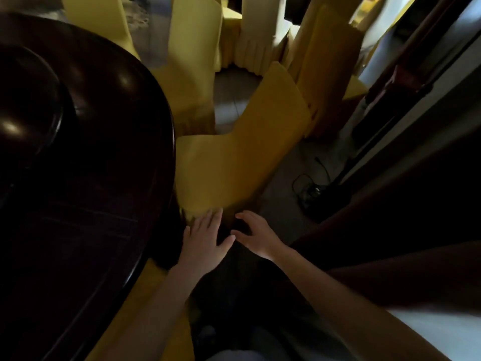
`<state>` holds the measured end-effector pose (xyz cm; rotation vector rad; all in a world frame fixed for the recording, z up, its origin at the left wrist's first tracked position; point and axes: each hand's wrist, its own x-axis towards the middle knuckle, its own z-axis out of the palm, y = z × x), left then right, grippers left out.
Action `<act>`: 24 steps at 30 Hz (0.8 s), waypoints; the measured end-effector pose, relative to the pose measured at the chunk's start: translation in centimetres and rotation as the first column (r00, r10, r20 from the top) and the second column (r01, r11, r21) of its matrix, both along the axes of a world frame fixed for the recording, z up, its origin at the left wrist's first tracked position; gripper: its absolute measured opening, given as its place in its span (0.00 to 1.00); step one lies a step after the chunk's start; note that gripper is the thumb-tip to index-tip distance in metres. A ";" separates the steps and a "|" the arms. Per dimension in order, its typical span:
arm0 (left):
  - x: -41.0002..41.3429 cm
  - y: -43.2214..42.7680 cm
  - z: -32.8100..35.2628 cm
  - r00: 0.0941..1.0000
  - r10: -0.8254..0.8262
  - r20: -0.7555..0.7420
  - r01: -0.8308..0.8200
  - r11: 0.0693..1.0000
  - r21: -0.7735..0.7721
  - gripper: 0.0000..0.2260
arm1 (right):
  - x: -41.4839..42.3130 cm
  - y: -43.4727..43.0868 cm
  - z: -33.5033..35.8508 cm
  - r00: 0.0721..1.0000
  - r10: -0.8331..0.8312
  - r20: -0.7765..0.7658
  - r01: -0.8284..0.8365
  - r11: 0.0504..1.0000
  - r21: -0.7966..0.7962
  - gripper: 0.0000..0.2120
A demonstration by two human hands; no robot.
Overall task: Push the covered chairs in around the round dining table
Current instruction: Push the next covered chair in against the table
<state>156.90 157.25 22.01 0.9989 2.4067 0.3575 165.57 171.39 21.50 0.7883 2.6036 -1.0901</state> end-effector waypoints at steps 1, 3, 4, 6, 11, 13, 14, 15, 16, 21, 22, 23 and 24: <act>-0.3 1.0 0.2 1.000 0.009 0.003 -0.009 1.000 -0.013 0.31 | -0.5 0.8 -0.2 1.000 0.012 -0.010 -0.012 1.000 -0.002 0.27; -1.0 3.1 0.6 0.999 0.038 0.010 -0.037 0.998 -0.041 0.31 | -1.3 2.9 -0.1 0.998 0.056 -0.037 -0.056 0.998 0.009 0.27; -1.4 4.3 0.9 0.999 0.046 0.011 -0.045 0.998 -0.053 0.31 | -1.4 4.3 0.1 0.995 0.086 -0.053 -0.085 0.996 0.035 0.27; -2.0 7.2 1.7 0.999 0.038 -0.001 -0.038 0.997 -0.067 0.32 | -1.2 7.7 0.7 0.991 0.116 -0.070 -0.109 0.989 0.097 0.29; -2.7 15.7 3.5 0.998 -0.005 -0.063 0.004 1.000 -0.023 0.31 | 0.4 17.5 1.9 0.994 0.089 -0.064 -0.079 0.986 0.145 0.30; -2.6 18.7 3.9 0.997 -0.033 -0.070 0.032 0.999 -0.016 0.31 | 1.1 20.8 2.3 0.996 0.069 -0.064 -0.060 0.989 0.136 0.30; -2.5 20.1 4.1 0.996 -0.040 -0.075 0.039 0.999 -0.013 0.31 | 1.5 22.3 2.5 0.996 0.062 -0.069 -0.051 0.989 0.141 0.30; -2.4 21.3 4.2 0.996 -0.043 -0.081 0.042 0.999 -0.013 0.31 | 1.7 23.7 2.7 0.996 0.056 -0.074 -0.044 0.987 0.154 0.29; -2.3 22.4 4.4 0.995 -0.044 -0.089 0.043 0.999 -0.011 0.31 | 2.0 25.0 3.0 0.996 0.052 -0.077 -0.038 0.984 0.176 0.29; -2.8 27.0 5.3 0.987 -0.075 -0.145 0.076 0.997 0.002 0.31 | 2.7 30.3 3.4 0.998 0.030 -0.063 -0.013 0.966 0.258 0.26; -3.2 27.6 5.5 0.984 -0.076 -0.160 0.079 0.997 0.008 0.31 | 2.7 31.0 3.5 0.998 0.010 -0.065 0.007 0.967 0.255 0.26; -3.8 28.5 5.7 0.982 -0.076 -0.175 0.081 0.997 0.019 0.31 | 2.6 32.0 3.5 0.997 -0.021 -0.078 0.040 0.967 0.251 0.26; -4.4 29.5 5.8 0.980 -0.075 -0.184 0.082 0.996 0.031 0.31 | 2.5 33.0 3.6 0.994 -0.056 -0.094 0.078 0.966 0.248 0.26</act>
